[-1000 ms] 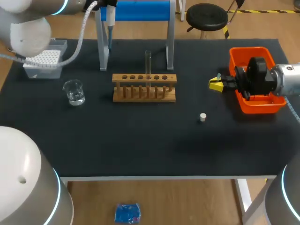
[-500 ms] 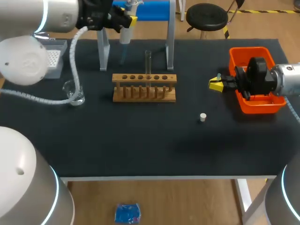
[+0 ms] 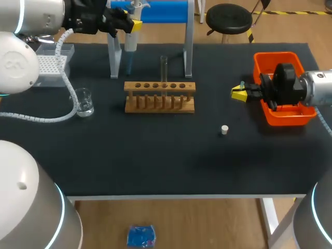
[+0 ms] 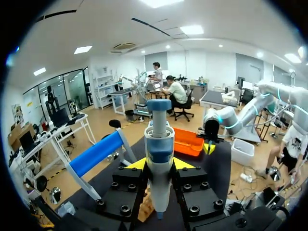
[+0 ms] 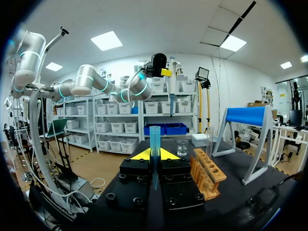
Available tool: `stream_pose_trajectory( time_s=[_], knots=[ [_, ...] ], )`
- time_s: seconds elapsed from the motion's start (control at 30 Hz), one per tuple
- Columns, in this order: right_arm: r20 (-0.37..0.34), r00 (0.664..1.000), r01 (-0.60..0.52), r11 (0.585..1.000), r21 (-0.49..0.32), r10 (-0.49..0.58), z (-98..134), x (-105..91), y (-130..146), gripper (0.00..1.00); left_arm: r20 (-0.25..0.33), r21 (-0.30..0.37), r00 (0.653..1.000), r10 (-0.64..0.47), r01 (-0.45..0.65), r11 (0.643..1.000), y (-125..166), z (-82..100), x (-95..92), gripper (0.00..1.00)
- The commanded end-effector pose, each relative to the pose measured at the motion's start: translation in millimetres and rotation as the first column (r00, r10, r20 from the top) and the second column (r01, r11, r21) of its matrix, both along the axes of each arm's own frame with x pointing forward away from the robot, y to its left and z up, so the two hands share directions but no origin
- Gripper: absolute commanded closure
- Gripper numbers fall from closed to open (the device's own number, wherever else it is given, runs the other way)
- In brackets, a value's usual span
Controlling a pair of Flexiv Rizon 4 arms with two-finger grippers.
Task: Invert the test tube, pick up the pipette, mount the tip to pipette, aspirate from beaker and dispense into the tube, eject the tip, return the pipette, and cap with the stopper.
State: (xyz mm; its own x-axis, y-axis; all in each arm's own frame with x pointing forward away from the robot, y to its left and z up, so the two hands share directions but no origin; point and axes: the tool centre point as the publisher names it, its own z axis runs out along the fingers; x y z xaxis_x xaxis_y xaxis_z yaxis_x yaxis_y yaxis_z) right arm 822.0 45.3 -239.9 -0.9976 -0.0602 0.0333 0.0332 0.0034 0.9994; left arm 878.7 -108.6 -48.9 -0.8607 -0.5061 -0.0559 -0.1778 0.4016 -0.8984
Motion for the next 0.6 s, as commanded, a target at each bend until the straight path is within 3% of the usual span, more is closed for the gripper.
stream_pose_trajectory(
  time_s=[0.03,0.23,0.43,0.6],
  knots=[
    [0.000,1.000,-0.002,1.000,0.000,0.002,0,-0.3,-1,1.00,-0.004,-0.002,1.000,-0.011,0.011,1.000,2,0.9,0.3,1.00],
    [0.000,1.000,-0.002,1.000,0.000,0.002,0,-0.3,-1,1.00,-0.004,-0.002,1.000,-0.011,0.011,1.000,2,0.9,0.3,1.00],
    [0.000,1.000,-0.002,1.000,0.000,0.002,0,-0.3,-1,1.00,0.081,0.002,0.987,-0.138,0.139,0.990,-35,30.7,-10.5,1.00],
    [0.000,1.000,-0.002,1.000,0.000,0.002,0,-0.3,-1,1.00,0.125,-0.010,0.950,-0.286,0.289,0.957,-60,50.6,-21.8,1.00]
  ],
)
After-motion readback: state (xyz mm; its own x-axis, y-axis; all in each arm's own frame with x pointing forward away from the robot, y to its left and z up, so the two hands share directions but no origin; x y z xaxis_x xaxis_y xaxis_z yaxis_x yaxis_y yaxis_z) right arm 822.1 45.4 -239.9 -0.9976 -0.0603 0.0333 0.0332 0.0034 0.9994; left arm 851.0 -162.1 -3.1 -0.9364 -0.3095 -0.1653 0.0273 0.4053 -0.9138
